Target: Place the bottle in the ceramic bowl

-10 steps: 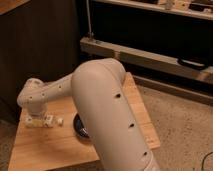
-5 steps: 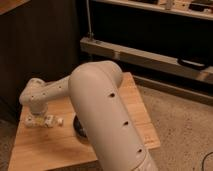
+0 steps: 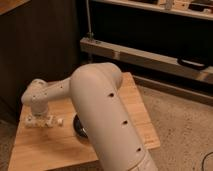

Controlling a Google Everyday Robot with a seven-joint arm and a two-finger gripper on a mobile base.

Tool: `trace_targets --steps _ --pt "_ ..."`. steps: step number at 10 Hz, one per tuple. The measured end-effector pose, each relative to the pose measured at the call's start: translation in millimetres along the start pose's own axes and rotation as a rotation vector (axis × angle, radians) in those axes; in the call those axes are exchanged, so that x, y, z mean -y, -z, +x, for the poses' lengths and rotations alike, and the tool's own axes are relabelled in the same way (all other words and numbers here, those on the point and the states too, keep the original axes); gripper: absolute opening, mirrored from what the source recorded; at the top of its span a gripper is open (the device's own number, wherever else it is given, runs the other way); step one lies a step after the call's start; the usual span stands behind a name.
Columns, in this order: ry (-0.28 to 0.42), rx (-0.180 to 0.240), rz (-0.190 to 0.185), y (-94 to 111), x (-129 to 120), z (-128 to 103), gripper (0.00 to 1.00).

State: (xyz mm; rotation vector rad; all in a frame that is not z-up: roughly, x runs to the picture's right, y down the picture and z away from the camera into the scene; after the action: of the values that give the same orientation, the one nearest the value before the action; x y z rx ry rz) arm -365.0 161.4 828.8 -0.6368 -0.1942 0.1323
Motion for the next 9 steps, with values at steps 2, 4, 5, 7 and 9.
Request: trace_targets --steps 2,4,5,7,9 --pt "0.0 -0.012 -0.017 0 -2 1 0.26" --pt "0.008 -0.022 -0.043 0 -6 0 0.05" --pt "0.007 -0.018 -0.053 1 -8 -2 0.01" --pt "-0.011 0.015 -0.068 19 1 0 0.0" --pt "-0.008 0.045 -0.068 50 8 -5 0.0"
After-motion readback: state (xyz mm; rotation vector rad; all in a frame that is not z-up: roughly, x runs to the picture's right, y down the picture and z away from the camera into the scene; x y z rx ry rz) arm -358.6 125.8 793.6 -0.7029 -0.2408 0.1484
